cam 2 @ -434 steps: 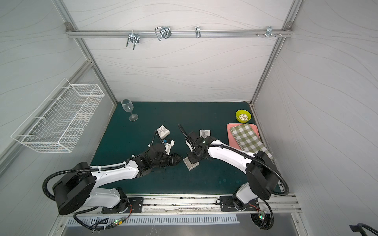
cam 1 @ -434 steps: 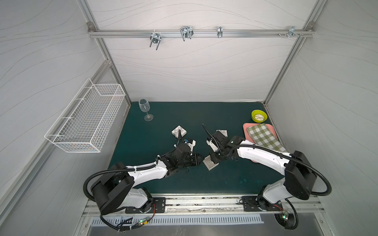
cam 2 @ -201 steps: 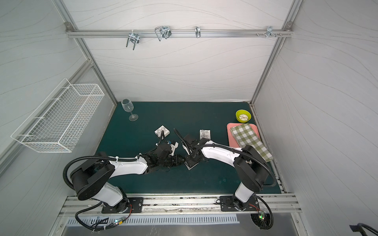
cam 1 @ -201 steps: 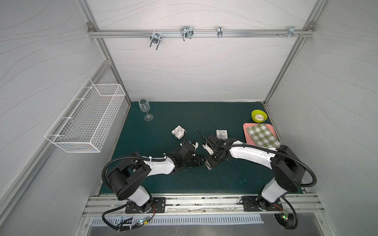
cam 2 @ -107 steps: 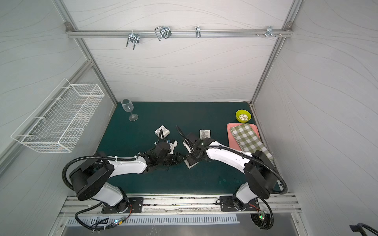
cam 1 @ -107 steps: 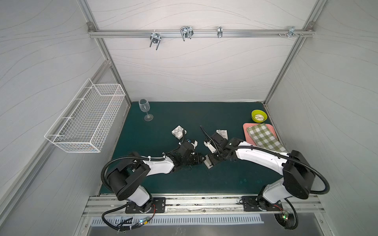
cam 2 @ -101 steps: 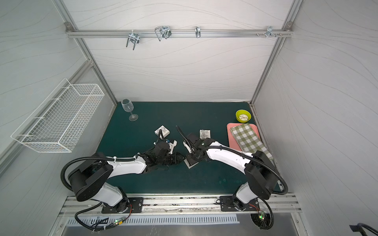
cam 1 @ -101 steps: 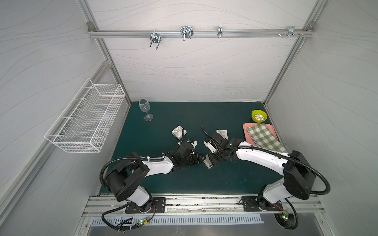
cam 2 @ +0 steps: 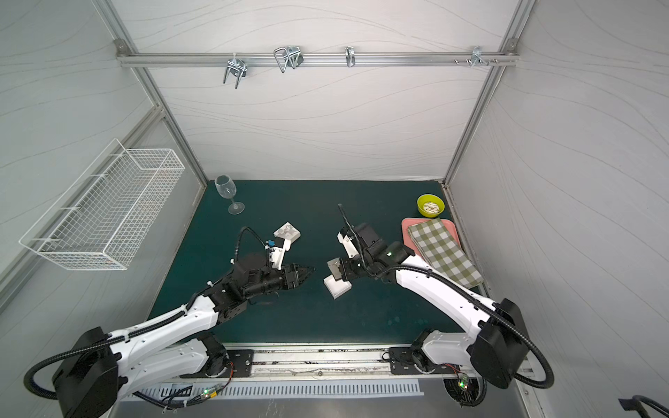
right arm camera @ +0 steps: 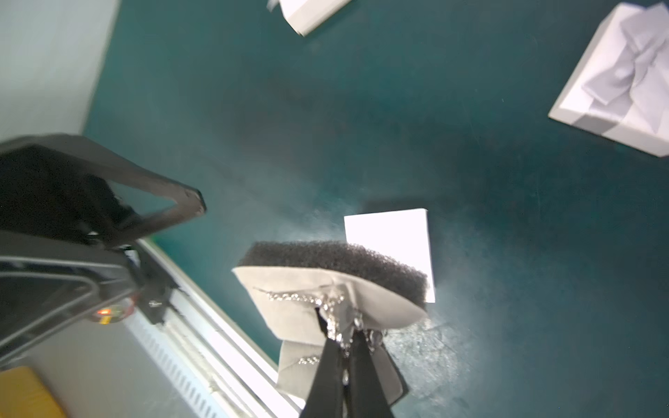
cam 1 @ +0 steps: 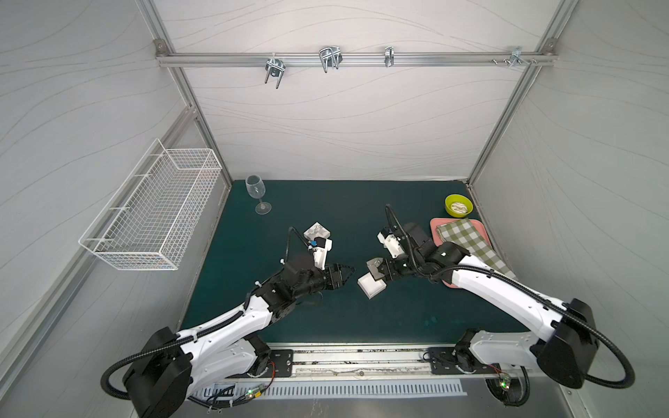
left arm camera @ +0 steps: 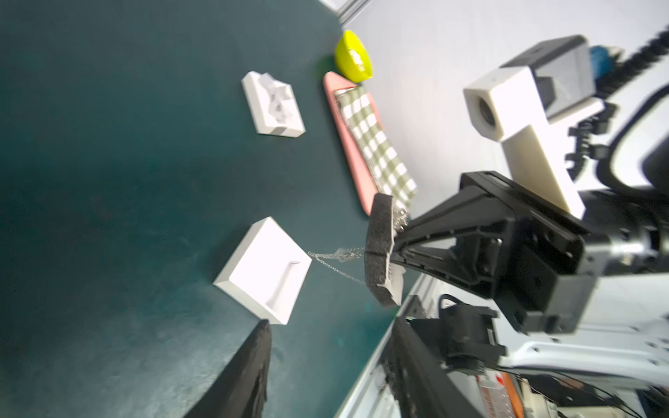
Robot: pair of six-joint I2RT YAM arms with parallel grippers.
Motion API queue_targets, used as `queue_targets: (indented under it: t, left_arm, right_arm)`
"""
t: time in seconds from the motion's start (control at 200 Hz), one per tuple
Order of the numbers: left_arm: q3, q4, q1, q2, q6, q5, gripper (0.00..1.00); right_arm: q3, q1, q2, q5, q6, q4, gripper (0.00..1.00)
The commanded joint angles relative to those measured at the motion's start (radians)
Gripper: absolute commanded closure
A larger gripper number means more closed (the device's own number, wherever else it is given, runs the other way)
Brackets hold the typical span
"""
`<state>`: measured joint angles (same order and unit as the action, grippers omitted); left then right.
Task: Take the necklace out of the lift-off lid jewelry box
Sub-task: Take out the inner lining from the jewelry box.
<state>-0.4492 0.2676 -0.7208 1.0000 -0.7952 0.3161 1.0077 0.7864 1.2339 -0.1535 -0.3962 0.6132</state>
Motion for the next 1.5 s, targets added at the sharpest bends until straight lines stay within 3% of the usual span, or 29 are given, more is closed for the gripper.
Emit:
queue_targets:
  t: [0.0,0.225,0.53,1.065,1.25,1.49]
  left_arm:
    - [0.02,0.115,0.0,0.0,-0.068,0.062,0.51]
    - [-0.008,0.321,-0.063,0.121,-0.113,0.085,0.59]
    - [-0.023,0.41,-0.114,0.167,-0.121,0.024,0.67]
    - [-0.019,0.484,-0.16,0.182,-0.11,-0.04,0.61]
    - [-0.044,0.493,-0.166,0.235,-0.121,-0.019,0.68]
    - [-0.052,0.441,-0.167,0.219,-0.079,-0.023,0.92]
  right_arm:
    - [0.035,-0.007,-0.039,-0.059,-0.061,-0.002,0.95]
    - [0.062,-0.008,-0.049,-0.098,-0.097,-0.018,0.94]
    - [0.026,-0.009,-0.08,-0.068,-0.124,-0.045,0.94]
    - [0.011,-0.01,-0.089,-0.043,-0.149,-0.064,0.93]
    - [0.011,-0.009,-0.097,-0.043,-0.155,-0.066,0.93]
    - [0.019,-0.01,-0.106,-0.041,-0.147,-0.056,0.91]
